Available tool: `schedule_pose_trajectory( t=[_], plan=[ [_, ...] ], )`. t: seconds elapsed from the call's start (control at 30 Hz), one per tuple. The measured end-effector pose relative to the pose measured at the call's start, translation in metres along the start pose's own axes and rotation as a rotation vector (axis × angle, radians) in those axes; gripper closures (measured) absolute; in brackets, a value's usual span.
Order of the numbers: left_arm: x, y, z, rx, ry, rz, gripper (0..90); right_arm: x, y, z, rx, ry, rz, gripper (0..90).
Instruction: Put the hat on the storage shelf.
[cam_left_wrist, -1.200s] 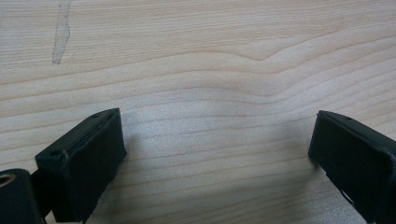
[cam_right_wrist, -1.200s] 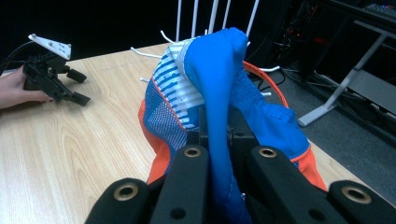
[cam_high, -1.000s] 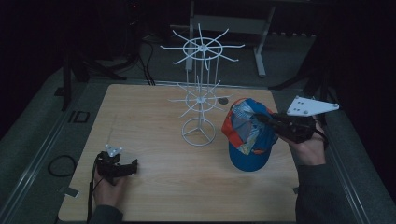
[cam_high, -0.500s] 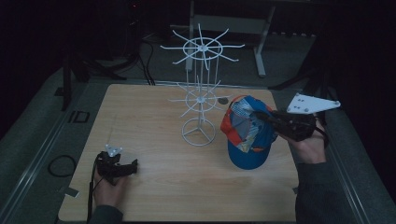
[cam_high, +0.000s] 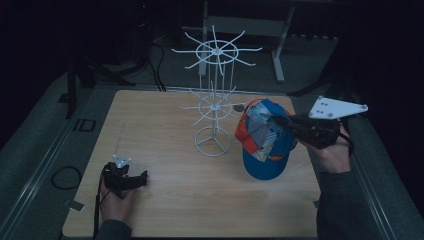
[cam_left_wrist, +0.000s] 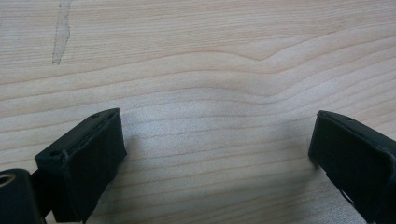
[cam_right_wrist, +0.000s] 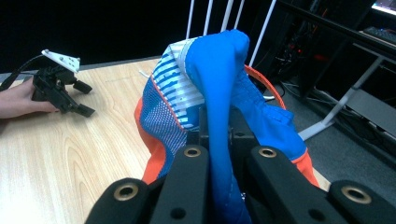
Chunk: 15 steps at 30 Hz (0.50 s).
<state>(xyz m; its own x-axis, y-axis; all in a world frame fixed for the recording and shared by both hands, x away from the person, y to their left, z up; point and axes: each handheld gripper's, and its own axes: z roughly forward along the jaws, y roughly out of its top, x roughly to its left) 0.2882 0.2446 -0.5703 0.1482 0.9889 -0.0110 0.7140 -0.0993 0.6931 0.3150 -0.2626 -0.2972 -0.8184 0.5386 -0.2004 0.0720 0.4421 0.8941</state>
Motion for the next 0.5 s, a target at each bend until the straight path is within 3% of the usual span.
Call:
schedule_pose_trajectory(
  t=[0.5],
  plan=[
    [0.0,0.0,0.0,0.0,0.0,0.0,4.0,-0.0036,0.0068,-0.0027,-0.03,0.018,0.004,88.5]
  ],
)
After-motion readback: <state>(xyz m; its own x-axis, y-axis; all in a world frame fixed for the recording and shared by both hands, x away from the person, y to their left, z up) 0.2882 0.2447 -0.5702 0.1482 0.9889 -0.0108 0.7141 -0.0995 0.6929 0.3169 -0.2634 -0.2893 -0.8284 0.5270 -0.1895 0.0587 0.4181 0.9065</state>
